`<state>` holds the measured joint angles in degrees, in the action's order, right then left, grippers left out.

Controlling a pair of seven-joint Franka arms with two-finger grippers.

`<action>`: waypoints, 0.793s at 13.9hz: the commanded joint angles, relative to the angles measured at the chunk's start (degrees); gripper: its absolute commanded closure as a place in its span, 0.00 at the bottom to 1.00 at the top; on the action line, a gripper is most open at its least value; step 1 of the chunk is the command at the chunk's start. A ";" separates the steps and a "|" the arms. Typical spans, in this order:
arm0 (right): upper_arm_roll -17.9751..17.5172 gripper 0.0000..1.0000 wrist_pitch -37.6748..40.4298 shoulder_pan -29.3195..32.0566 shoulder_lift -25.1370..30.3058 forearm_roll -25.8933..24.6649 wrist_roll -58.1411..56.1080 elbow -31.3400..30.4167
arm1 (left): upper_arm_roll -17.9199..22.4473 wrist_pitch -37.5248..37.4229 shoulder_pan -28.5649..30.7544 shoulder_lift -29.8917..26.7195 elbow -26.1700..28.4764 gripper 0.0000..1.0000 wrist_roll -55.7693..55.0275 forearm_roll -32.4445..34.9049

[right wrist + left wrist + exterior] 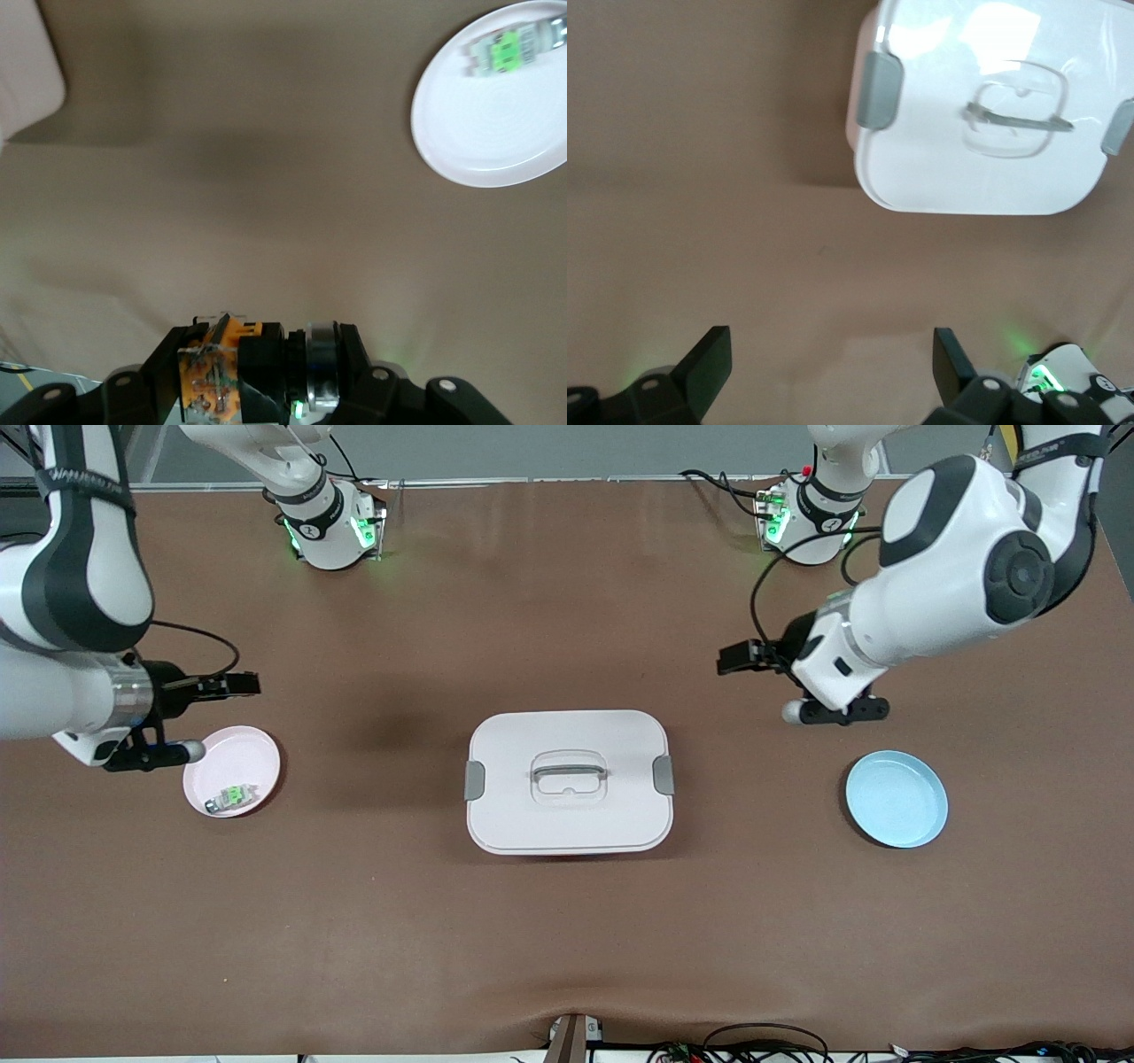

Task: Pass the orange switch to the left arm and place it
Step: 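Lift the switch with the right gripper while the left gripper reaches toward it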

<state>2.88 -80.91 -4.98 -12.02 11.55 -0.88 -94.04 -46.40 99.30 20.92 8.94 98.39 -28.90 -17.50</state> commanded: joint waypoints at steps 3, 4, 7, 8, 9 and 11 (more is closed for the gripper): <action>0.46 0.83 0.67 -3.54 1.21 9.79 10.70 -0.09 | -5.53 -1.30 0.44 -0.76 -2.14 0.00 -2.39 -0.96; 0.46 0.83 0.58 -4.50 1.21 11.63 14.29 -0.09 | -6.67 -1.22 0.44 -0.94 -2.32 0.00 -4.30 -0.87; 0.54 0.83 0.32 -7.14 0.86 19.88 28.78 0.43 | -9.93 0.01 0.35 -1.03 -3.11 0.00 -10.98 -0.70; 0.54 0.83 0.06 -7.50 0.68 23.31 32.66 0.69 | -10.89 1.06 0.44 -1.03 -3.11 0.00 -12.92 -0.79; 0.54 0.83 -0.21 -8.02 0.60 26.82 35.39 0.70 | -11.69 2.38 0.44 -1.03 -3.11 0.00 -14.68 -0.79; 0.54 0.83 -2.39 -9.07 0.51 31.59 41.45 0.70 | -12.92 4.40 0.35 -1.03 -3.11 0.00 -18.02 -0.79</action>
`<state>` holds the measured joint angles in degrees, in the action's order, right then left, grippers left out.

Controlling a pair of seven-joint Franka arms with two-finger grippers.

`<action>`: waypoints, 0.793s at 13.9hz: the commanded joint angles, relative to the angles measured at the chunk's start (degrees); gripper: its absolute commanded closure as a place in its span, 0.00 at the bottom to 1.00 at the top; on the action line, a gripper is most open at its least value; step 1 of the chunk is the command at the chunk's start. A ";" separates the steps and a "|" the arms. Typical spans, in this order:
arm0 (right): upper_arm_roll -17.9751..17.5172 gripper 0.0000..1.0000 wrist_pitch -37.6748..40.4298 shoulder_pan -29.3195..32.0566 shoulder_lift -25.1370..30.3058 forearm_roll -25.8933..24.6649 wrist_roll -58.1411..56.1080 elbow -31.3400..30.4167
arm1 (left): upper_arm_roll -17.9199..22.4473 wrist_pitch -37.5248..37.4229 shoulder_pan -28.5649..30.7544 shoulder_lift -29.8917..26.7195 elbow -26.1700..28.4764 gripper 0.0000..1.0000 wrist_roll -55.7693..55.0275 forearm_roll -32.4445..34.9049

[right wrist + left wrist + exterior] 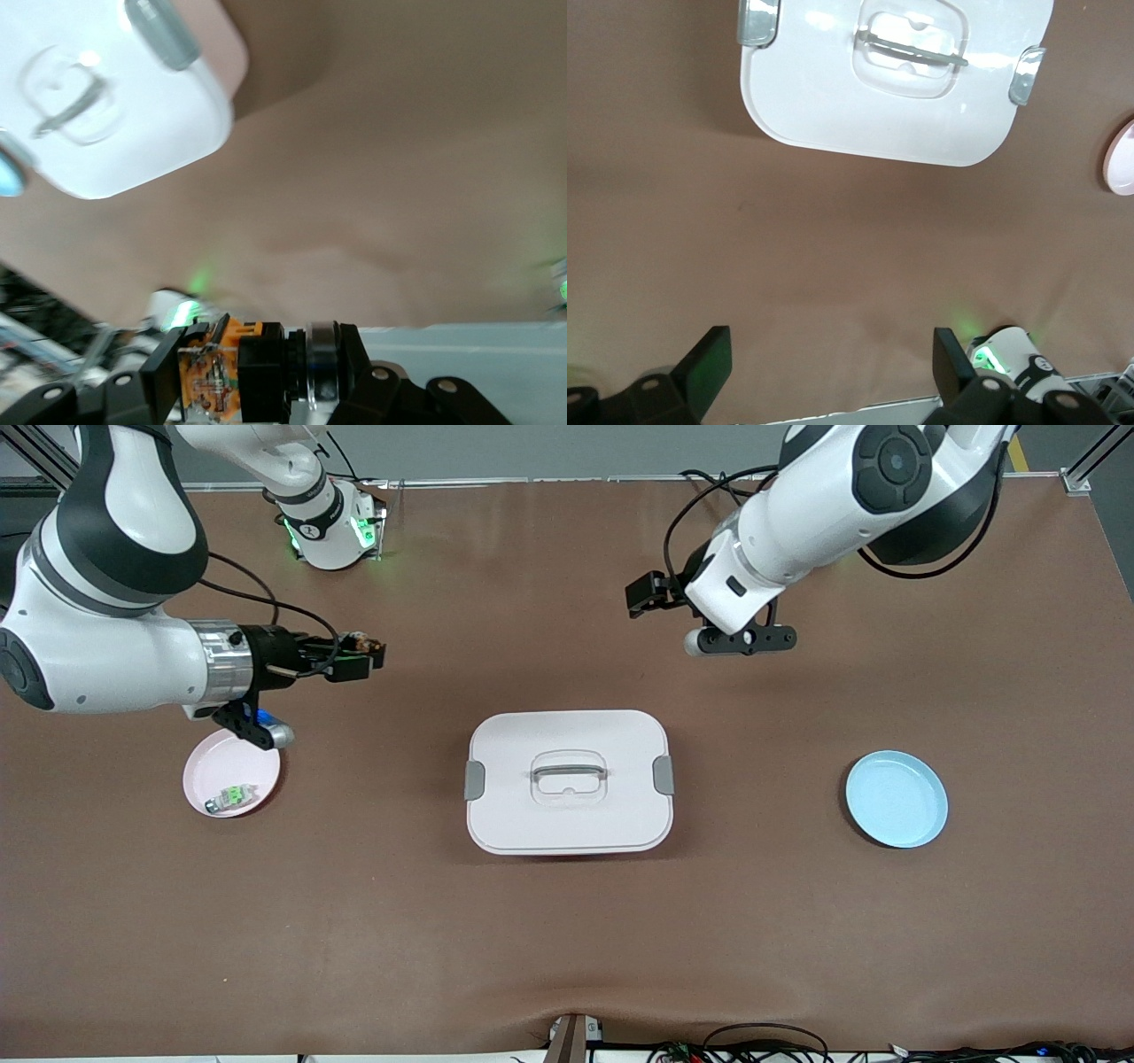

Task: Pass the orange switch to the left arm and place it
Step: 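Lift the switch with the right gripper while the left gripper reaches toward it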

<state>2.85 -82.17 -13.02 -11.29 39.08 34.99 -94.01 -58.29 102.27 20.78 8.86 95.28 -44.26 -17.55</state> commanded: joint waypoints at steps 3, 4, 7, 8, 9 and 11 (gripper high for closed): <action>0.58 0.84 -7.37 -6.56 -0.22 4.78 16.73 0.75 | -1.39 3.19 -0.73 -1.03 0.08 0.00 -6.26 -0.73; 0.58 0.84 -10.17 -8.76 -0.22 4.86 21.30 0.75 | -1.83 3.89 -0.74 -1.12 -0.01 0.00 -8.28 -0.56; 0.58 0.84 -18.35 -15.26 -0.22 4.86 31.95 0.84 | -3.59 7.14 -0.74 -1.21 -0.71 0.00 -12.77 0.06; 0.58 0.84 -20.99 -17.20 -0.22 4.86 34.85 0.93 | -4.11 9.59 -0.74 -1.12 -0.45 0.00 -13.74 0.14; 0.58 0.84 -22.93 -18.61 -0.22 4.86 36.80 0.93 | -4.46 12.05 -0.82 -1.21 -0.10 0.00 -13.93 0.23; 0.58 0.84 -27.32 -21.42 -0.31 4.86 41.62 0.93 | -5.34 18.36 -1.00 -2.43 2.08 0.00 -14.45 0.50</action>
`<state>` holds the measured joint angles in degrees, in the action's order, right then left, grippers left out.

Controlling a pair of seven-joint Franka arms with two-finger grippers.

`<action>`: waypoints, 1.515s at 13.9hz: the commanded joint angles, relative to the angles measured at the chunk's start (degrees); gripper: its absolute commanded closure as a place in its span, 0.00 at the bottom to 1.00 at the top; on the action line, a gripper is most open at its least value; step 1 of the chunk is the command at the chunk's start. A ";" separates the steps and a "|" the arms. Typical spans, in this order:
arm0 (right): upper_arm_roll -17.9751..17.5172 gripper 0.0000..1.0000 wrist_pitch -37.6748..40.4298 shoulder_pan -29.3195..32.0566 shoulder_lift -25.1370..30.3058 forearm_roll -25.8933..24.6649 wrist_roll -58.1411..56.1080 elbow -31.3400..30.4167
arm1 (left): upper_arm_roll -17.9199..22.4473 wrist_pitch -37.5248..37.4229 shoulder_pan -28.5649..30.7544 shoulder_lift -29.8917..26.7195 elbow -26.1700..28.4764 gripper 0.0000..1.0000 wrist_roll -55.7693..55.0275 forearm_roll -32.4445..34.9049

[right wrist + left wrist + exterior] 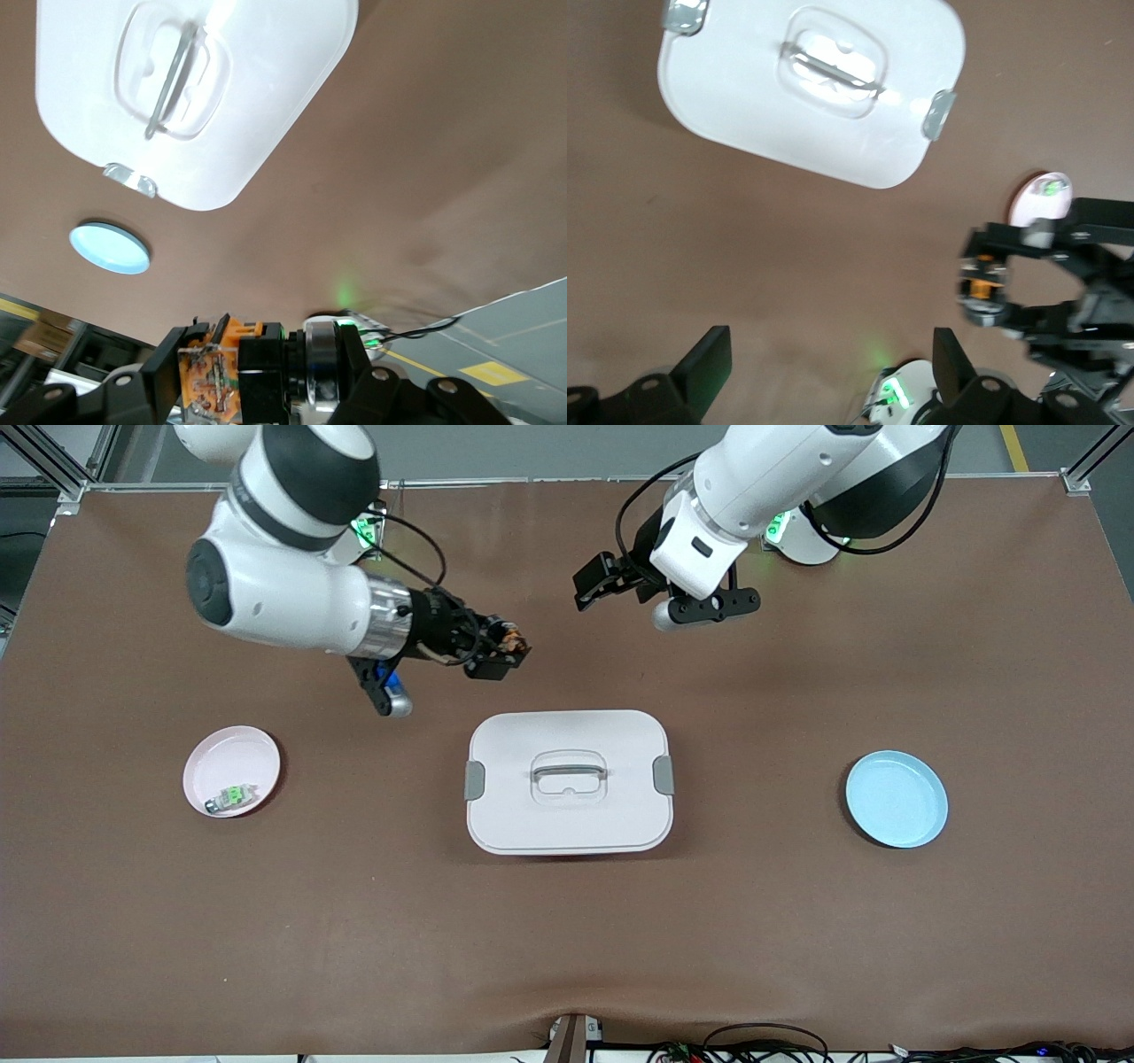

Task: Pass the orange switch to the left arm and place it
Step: 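Lift the switch with the right gripper while the left gripper reaches toward it, then grasp the switch with the left gripper above the box, then open the right gripper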

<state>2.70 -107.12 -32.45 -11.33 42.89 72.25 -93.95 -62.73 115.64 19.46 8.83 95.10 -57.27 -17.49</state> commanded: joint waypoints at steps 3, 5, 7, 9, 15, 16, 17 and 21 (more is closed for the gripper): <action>0.73 0.84 -5.81 -4.72 -0.79 1.05 8.25 0.96 | -1.60 18.35 -0.12 -5.30 9.46 0.00 -1.53 0.52; 0.73 0.84 -7.57 -5.78 -1.23 1.05 10.09 1.05 | -1.69 23.65 -0.12 -6.10 12.99 0.00 -0.39 0.52; 0.73 0.84 -7.67 -6.05 -1.67 0.97 10.72 1.75 | -1.78 24.19 -0.03 -6.98 13.97 0.00 -0.21 0.52; 0.73 0.84 -7.67 -6.05 -1.76 0.97 10.63 1.75 | -1.78 24.19 -0.03 -6.81 14.49 0.07 0.66 0.52; 0.73 0.84 -7.58 -6.05 -1.76 0.88 10.63 1.75 | -1.78 25.77 -0.12 -6.28 15.19 0.17 0.93 0.52; 0.73 0.84 -7.58 -6.05 -1.76 0.88 10.63 1.75 | -1.87 27.86 -0.12 -6.28 16.24 0.17 0.93 0.52; 0.73 0.84 -7.58 -6.05 -1.76 0.79 10.63 1.75 | -1.87 29.63 -0.21 -6.10 16.86 0.17 0.84 0.44; 0.73 0.84 -7.58 -6.05 -1.76 0.79 10.63 1.75 | -1.87 30.96 -0.74 -4.70 17.04 0.21 0.84 0.44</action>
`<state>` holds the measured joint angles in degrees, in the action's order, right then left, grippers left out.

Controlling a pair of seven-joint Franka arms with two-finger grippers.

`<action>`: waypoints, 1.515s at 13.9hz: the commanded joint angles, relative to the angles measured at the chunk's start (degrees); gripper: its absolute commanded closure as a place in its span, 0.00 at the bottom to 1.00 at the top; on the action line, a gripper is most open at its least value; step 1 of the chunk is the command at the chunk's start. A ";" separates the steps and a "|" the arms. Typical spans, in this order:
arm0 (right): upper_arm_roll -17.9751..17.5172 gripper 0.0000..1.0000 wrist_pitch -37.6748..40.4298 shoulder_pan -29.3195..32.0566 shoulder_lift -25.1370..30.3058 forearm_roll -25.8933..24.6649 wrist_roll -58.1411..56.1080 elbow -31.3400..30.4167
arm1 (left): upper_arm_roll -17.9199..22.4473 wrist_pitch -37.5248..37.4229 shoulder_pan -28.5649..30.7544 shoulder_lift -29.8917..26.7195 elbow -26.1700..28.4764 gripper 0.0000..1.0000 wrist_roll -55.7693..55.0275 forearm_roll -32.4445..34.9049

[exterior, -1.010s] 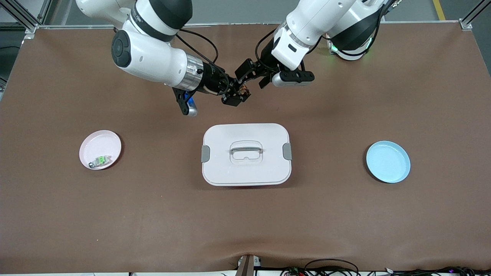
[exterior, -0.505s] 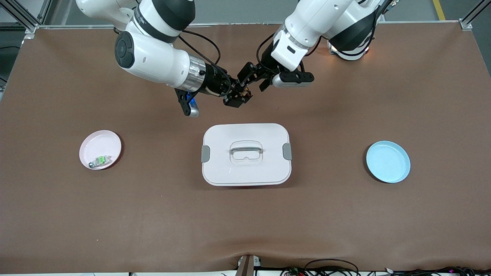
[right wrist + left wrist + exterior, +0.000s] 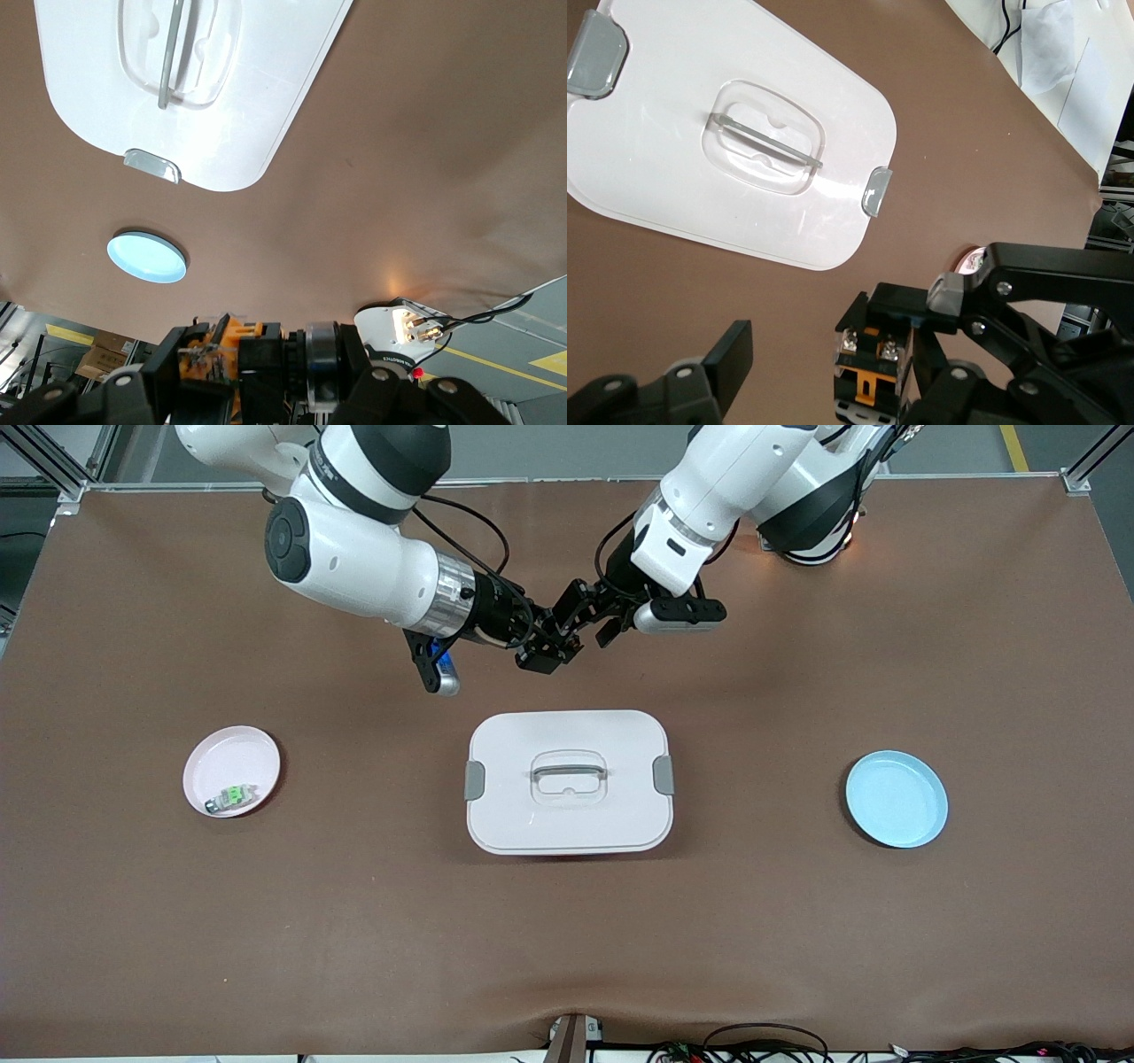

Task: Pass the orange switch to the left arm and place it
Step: 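Grasp the switch with the left gripper above the box, then open the right gripper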

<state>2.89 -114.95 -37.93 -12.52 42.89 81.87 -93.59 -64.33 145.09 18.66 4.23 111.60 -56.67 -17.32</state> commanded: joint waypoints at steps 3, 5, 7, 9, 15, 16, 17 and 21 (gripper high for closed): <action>0.54 0.84 0.35 -0.56 -0.58 0.79 1.01 1.40 | -0.27 1.78 -0.46 0.52 0.46 0.36 0.24 0.18; 0.54 0.84 0.35 -0.56 -0.58 0.79 1.01 1.40 | -0.27 2.13 -0.55 0.70 0.37 0.46 0.16 -0.34; 0.54 0.84 0.43 -0.56 -0.58 0.79 1.01 1.40 | -0.27 2.13 -0.90 0.70 0.37 0.50 -0.02 -0.61; 0.54 0.84 0.52 -0.56 -0.58 0.79 1.01 1.40 | -0.27 2.13 -1.17 0.96 0.37 0.55 -0.37 -0.61; 0.54 0.83 0.61 -0.56 -0.58 0.79 1.01 1.40 | -0.19 2.04 -1.17 0.96 0.02 1.00 -0.02 -0.61; 0.54 0.83 0.61 -0.56 -0.58 0.79 1.01 1.40 | -0.27 2.04 -1.17 0.96 0.02 1.00 0.07 -0.61; 0.54 0.82 0.70 -0.56 -0.58 0.79 1.01 1.40 | -0.19 2.04 -1.08 0.96 -0.07 1.00 0.07 -0.61; 0.54 0.24 0.78 -0.56 -0.58 0.79 1.01 1.40 | -0.19 1.78 -0.82 0.70 -0.07 1.00 -0.02 -0.26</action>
<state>2.92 -114.46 -38.06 -12.98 42.92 81.88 -93.62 -64.36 147.23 17.63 4.86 111.39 -56.72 -17.46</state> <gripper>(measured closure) 0.273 0.634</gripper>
